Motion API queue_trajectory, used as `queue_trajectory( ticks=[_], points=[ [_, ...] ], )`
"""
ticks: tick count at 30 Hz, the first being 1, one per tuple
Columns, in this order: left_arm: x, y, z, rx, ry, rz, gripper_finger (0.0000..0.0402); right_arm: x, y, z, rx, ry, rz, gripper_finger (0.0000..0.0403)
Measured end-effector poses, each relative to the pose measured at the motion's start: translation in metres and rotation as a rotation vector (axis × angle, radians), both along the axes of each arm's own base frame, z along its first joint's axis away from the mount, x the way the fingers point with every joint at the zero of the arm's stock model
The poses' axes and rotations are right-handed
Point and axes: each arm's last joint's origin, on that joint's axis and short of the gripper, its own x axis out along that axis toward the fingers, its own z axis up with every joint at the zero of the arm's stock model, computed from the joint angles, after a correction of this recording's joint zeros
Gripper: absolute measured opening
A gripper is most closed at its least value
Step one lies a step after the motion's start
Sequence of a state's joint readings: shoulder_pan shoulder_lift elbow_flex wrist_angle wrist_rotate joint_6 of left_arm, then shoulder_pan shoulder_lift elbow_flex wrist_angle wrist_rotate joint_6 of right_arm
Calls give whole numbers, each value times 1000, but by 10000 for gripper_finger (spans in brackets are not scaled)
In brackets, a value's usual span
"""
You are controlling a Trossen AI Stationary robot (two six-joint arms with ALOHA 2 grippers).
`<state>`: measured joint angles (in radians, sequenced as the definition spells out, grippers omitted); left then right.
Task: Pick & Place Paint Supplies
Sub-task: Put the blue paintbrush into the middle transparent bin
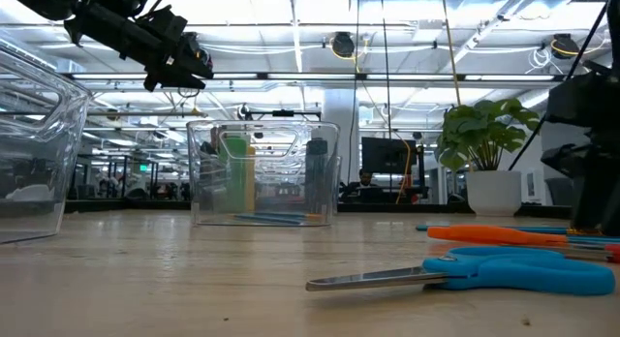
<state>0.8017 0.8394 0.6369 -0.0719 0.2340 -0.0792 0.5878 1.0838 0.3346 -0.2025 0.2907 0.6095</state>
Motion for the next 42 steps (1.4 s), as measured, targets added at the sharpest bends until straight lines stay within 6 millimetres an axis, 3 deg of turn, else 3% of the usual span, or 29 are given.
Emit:
queue_trajectory(
  ticks=[9, 22, 36, 42],
  points=[
    [0, 0, 0, 0, 0, -1, 214, -6, -5, -9, -21, 6, -72, 125],
    [0, 0, 0, 0, 0, 0, 214, -6, -6, -9, -47, 11, -52, 7],
    [0, 0, 0, 0, 0, 0, 214, -2, -5, -6, -69, -74, -68, 1],
    [0, 0, 0, 0, 0, 0, 214, 2, -3, 8, -56, -143, -40, 1]
  ],
)
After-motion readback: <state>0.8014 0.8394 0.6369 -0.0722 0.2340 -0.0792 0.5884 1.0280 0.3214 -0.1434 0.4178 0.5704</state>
